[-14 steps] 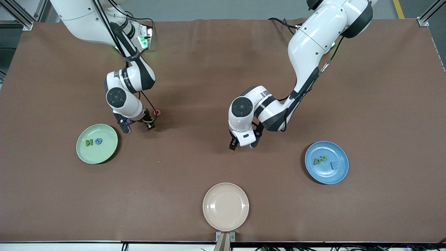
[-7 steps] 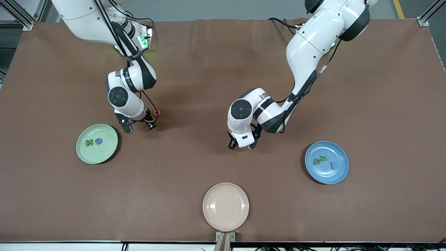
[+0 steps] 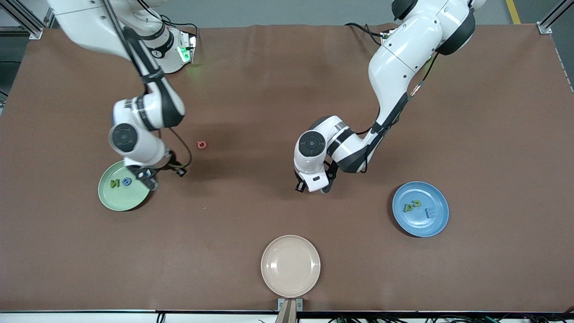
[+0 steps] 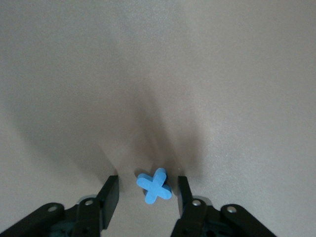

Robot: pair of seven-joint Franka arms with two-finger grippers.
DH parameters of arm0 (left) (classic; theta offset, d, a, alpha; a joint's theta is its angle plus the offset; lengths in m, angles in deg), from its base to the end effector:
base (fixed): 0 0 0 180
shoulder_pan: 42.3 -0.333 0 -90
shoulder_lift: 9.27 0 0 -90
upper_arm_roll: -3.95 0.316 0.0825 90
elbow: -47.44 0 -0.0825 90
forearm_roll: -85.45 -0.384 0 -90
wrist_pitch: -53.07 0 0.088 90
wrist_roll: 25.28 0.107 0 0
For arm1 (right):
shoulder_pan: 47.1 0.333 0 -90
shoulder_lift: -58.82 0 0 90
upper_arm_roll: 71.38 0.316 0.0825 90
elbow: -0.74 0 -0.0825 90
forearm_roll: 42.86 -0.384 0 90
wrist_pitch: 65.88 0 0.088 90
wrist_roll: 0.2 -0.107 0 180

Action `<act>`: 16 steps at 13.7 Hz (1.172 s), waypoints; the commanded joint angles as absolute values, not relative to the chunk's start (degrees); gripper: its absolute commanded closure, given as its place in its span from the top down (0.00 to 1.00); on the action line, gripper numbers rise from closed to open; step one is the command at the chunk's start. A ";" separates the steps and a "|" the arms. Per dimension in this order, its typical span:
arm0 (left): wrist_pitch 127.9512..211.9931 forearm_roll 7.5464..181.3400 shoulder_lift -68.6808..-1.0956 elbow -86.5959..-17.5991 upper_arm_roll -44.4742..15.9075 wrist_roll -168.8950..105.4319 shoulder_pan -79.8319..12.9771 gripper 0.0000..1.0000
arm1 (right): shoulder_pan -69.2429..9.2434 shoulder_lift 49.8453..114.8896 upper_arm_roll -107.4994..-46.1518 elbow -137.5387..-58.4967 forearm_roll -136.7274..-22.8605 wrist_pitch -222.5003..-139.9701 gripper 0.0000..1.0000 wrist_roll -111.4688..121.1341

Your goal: Sort upper and lower case letters into plates

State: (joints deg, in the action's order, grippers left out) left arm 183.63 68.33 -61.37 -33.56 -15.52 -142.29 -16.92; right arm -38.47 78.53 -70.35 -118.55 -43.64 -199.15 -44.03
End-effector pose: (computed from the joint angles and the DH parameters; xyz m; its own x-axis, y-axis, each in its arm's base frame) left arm 0.5528 -0.4715 0.1745 0.3718 0.9274 -0.0409 0.9281 -0.3723 -0.0046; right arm 0.5671 0.0967 0.2518 0.8172 -0.5704 -0.0824 -0.5674 -0.8214 0.0584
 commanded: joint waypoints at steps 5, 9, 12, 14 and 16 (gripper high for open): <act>183.77 69.81 -62.09 -32.28 -15.21 -139.46 -16.64 0.15 | -51.74 84.55 -69.62 -110.63 -41.81 -198.86 0.13 -9.01; 183.68 69.28 -61.65 -32.45 -15.12 -139.28 -16.55 0.00 | -54.12 89.65 -69.62 -105.62 -41.81 -199.03 0.14 -4.33; 182.28 68.32 -59.29 -32.28 -15.03 -136.57 -16.90 0.00 | -55.53 94.40 -69.53 -102.01 -41.98 -199.03 0.16 -4.42; 179.04 66.57 -56.83 -32.19 -15.03 -132.71 -17.69 0.00 | -55.45 94.85 -69.53 -101.83 -42.07 -198.86 0.22 -4.51; 177.09 66.03 -53.75 -32.19 -15.55 -126.74 -21.89 0.00 | -55.10 94.68 -69.53 -101.83 -42.07 -198.33 0.64 -5.03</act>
